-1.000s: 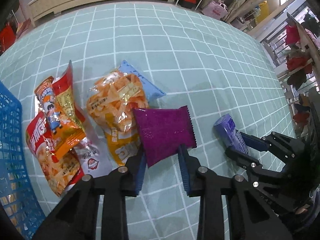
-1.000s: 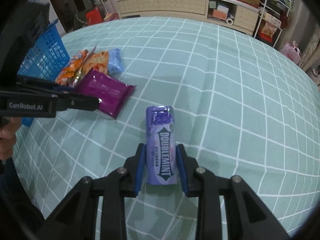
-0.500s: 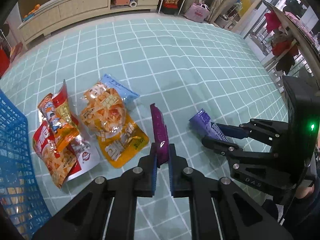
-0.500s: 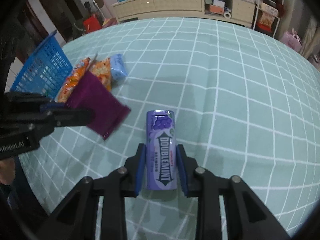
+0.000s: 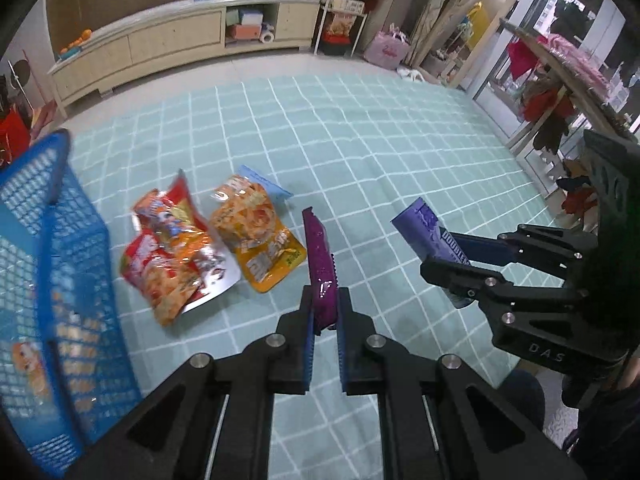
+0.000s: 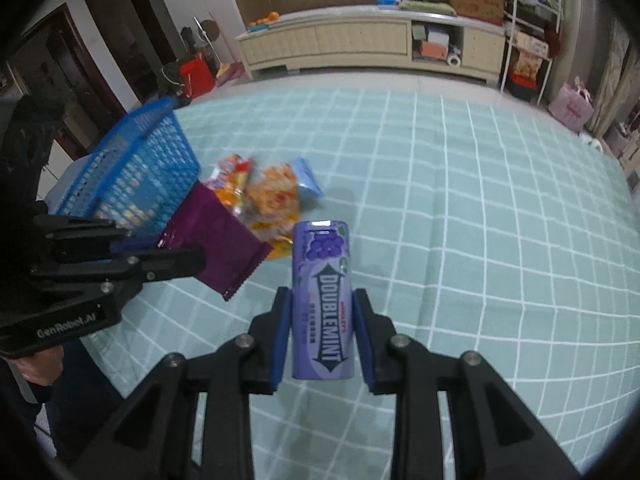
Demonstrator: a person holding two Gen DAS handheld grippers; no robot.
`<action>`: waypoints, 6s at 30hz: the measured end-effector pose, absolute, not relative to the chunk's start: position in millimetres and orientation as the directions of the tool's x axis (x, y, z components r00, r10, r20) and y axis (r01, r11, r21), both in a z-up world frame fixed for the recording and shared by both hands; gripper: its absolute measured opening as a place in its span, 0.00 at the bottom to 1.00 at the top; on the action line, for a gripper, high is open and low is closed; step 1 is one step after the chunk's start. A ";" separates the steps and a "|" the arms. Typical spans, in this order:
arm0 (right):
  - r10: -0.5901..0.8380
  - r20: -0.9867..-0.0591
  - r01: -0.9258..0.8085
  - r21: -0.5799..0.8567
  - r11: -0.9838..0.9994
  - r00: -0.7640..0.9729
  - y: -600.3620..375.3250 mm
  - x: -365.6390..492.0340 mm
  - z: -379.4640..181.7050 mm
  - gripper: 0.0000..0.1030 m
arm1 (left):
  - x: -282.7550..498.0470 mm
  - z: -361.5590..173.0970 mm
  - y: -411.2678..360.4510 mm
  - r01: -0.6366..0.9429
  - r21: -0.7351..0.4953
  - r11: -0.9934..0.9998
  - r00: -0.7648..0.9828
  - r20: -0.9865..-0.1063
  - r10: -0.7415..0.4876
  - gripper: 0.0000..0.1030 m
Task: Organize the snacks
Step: 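Carry the purple packet and gum box over the blue basket with both tools, then open both tools to drop the packet and gum box into the basket, then move both open tools from the basket toward the remaining chip bags, then grasp the orange snack stick with the left tool and lift it, then drop the snack stick into the basket with the left tool while the right tool grasps the orange chip bag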
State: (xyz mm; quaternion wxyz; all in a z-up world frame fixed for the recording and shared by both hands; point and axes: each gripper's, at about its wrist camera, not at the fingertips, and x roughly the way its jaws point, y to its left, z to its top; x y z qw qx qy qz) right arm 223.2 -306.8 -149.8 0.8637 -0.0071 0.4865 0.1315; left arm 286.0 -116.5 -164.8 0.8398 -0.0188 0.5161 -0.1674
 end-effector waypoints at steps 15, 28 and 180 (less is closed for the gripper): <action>0.206 -0.748 -0.169 0.127 0.977 0.631 -230.6 168.6 -75.6 0.33 | 216.5 -81.4 -46.1 0.293 -0.120 0.948 0.570 -0.774 -0.274 0.08; 0.304 -0.690 -0.269 0.163 0.949 0.657 -150.8 165.7 -47.4 0.33 | 187.4 -51.8 40.9 0.197 -0.083 0.977 0.656 -0.730 -0.195 0.08; 0.124 -0.911 -0.228 0.034 0.973 0.393 -217.5 337.6 -237.7 0.65 | 282.1 -158.5 81.6 -0.239 0.007 0.971 0.581 -0.800 0.149 0.11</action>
